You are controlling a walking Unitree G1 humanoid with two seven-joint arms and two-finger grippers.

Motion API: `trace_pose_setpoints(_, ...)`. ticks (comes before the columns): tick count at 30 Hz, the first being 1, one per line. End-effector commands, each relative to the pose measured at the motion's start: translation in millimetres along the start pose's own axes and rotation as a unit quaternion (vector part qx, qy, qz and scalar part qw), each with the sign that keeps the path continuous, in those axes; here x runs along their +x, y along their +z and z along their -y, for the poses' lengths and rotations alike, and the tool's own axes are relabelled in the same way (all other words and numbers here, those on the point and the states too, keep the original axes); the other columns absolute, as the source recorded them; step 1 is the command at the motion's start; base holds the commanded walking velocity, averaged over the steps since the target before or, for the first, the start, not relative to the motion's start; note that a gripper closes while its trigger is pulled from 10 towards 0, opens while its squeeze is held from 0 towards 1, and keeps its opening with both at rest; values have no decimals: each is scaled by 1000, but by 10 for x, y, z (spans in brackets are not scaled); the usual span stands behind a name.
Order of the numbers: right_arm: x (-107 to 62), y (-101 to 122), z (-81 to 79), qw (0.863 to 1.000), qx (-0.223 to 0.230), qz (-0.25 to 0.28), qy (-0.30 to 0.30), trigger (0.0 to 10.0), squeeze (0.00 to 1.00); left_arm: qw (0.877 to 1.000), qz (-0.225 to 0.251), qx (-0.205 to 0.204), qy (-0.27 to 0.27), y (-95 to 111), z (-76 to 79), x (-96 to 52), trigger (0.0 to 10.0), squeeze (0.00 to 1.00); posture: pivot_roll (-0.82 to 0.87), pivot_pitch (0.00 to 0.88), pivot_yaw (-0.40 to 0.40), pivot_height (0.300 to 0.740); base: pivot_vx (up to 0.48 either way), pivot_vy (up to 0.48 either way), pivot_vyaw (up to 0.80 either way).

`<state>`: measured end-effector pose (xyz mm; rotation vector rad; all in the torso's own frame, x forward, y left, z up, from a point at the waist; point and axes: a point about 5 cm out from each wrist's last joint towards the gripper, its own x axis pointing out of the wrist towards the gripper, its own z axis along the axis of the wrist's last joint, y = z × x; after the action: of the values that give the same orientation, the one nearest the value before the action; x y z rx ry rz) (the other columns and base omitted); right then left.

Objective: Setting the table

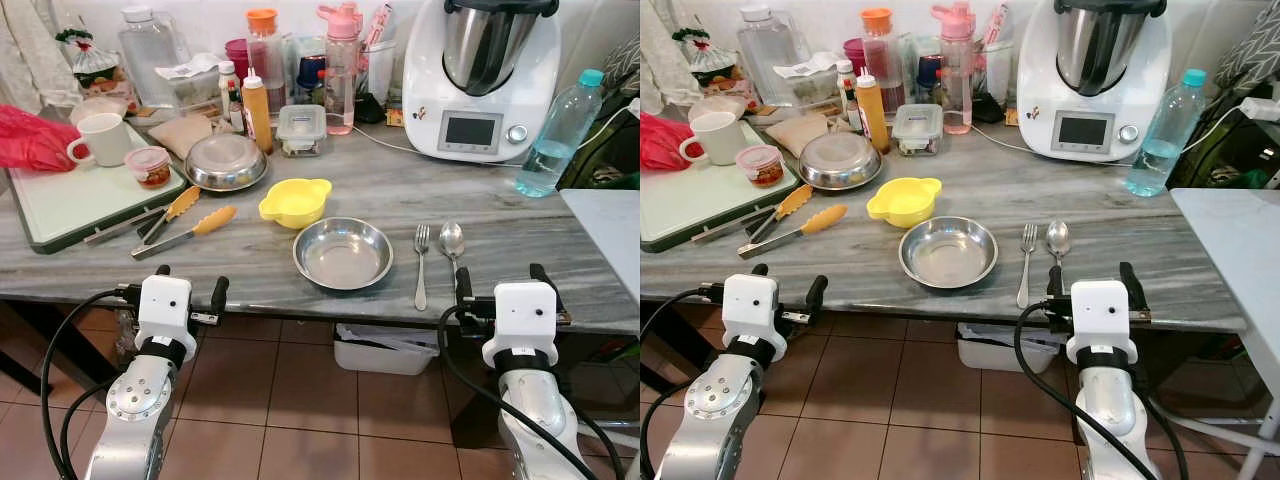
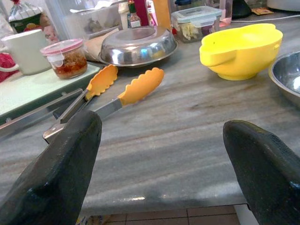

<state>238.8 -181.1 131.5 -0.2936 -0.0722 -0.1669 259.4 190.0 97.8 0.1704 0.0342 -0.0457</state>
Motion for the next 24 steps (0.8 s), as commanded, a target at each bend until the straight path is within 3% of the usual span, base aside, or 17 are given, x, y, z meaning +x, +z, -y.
trace_pose_setpoints(1, 15, 1, -8, 1000, 1, 0, 2, 10000, 0, 1000, -9, 5, -3, -20, 4, 18, 10000, 0, -83, 15, 47, 740, 0, 0, 0)
trace_pose_setpoints(8, 23, 3, -11, 1000, 2, 1, 2, 10000, 0, 1000, -9, 6, -9, -10, 18, 34, 10000, 0, -85, 18, 48, 740, -46, 0, 0)
trace_pose_setpoints(24, 42, 11, 8, 1000, 2, 3, -3, 10000, 0, 1000, -7, 2, -24, 22, 25, 102, 10000, 0, -94, 20, 56, 740, -368, 0, 0)
